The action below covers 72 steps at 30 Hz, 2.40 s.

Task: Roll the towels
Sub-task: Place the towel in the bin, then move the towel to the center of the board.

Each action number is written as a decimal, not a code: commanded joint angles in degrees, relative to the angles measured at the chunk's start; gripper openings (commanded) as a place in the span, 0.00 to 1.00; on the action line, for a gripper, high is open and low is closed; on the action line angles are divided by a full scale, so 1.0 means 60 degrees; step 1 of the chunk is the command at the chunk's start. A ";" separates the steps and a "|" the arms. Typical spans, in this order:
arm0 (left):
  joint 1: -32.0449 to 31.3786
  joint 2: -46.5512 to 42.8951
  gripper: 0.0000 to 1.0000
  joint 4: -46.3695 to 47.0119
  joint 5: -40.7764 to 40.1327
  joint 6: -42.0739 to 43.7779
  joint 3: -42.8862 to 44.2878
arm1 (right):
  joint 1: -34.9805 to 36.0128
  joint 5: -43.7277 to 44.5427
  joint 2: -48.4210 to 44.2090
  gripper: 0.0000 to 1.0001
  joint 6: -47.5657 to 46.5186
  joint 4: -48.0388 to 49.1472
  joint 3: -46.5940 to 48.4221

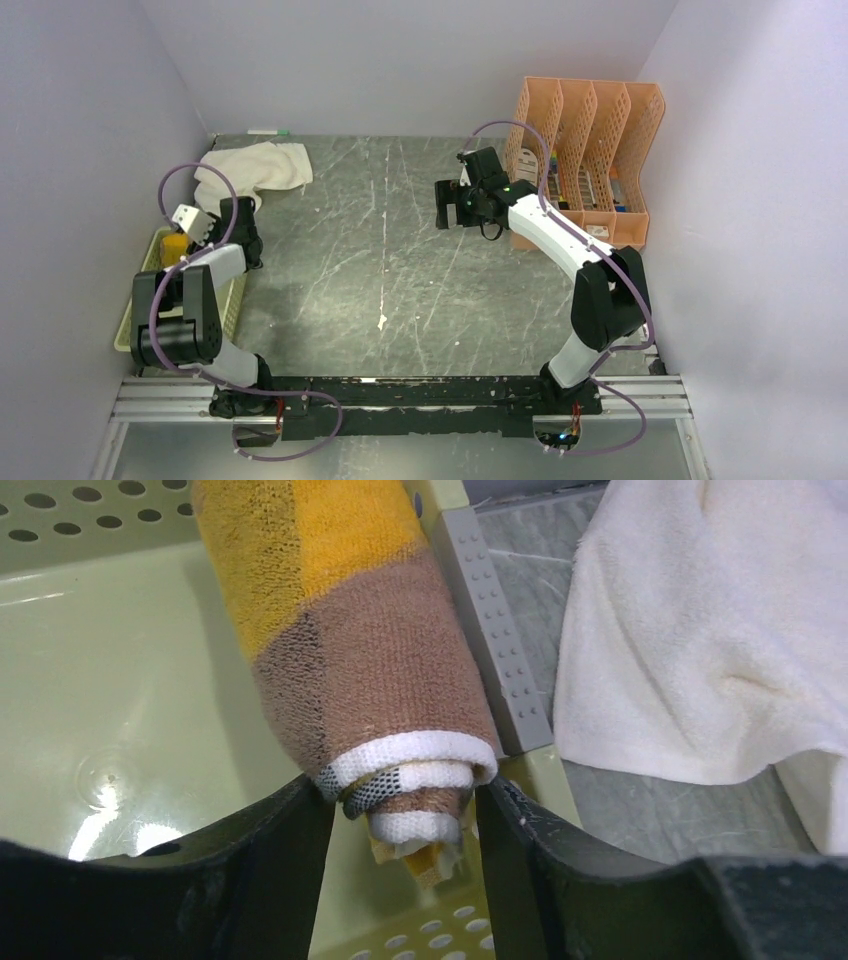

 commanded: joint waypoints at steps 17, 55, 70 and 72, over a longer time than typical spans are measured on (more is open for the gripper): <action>-0.1394 -0.1948 1.00 -0.4808 -0.0160 -0.1799 0.2345 | 0.0605 0.0308 0.0240 1.00 -0.0062 -0.0213 0.0468; -0.1209 0.8507 0.30 -0.5152 0.4511 0.2600 1.2570 | 0.0760 0.0735 -0.0098 1.00 -0.0391 -0.0625 -0.0181; -0.4223 0.4317 0.07 -0.4769 0.5334 0.3242 0.9739 | 0.0766 0.0637 -0.0041 1.00 -0.0308 -0.0401 -0.0085; -0.4364 0.3252 0.07 -0.4724 0.5702 0.3405 0.8580 | 0.0753 0.0783 -0.0309 1.00 -0.0368 -0.0279 -0.0268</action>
